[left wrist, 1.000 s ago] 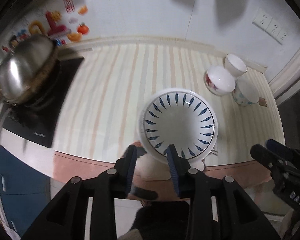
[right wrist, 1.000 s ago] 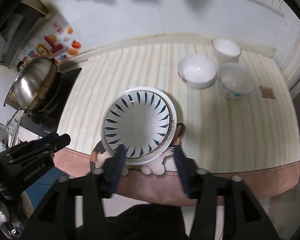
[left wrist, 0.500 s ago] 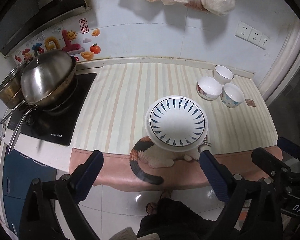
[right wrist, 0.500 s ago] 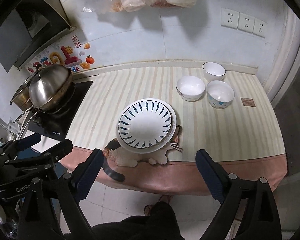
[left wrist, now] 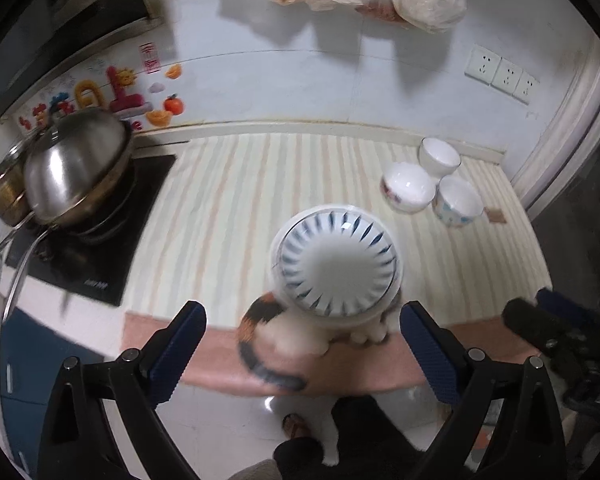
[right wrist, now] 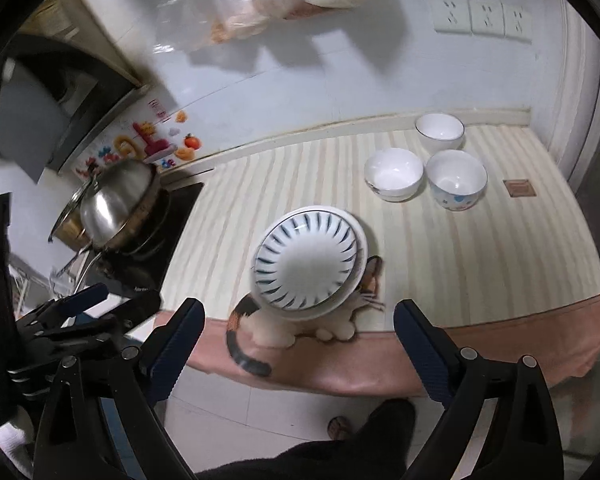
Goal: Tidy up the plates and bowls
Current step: 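Move both grippers toward the white bowls on the counter, then grasp a white bowl rim with the right gripper while the left grips another bowl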
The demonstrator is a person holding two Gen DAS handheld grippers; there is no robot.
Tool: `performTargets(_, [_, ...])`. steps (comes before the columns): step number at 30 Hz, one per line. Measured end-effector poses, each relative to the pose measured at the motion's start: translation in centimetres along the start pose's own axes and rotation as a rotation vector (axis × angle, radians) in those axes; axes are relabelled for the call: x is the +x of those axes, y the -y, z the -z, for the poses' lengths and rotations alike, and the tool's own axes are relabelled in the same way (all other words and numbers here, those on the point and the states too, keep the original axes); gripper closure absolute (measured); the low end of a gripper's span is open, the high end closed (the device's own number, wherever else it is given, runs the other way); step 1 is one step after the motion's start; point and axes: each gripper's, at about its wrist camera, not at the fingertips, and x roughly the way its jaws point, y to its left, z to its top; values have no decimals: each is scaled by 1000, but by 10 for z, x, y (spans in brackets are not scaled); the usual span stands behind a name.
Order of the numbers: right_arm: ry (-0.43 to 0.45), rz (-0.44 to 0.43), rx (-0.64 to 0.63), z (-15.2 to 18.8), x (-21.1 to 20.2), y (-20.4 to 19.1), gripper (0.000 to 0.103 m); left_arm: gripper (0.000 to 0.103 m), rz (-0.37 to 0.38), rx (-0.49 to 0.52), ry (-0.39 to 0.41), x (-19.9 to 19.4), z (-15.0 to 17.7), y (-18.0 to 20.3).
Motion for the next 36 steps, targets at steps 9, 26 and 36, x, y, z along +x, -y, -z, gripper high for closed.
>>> performTargets(9, [-127,-30,191,-96,111,129,8,5,59,3,-150,132,-102,60])
performTargets(26, [-419,-115,438,-163,292,218,49,58,114,99,-496,355,-198,136])
performTargets(36, [-373,45,457,-163,309,201,82,83,189,176,-537,381,-187,146])
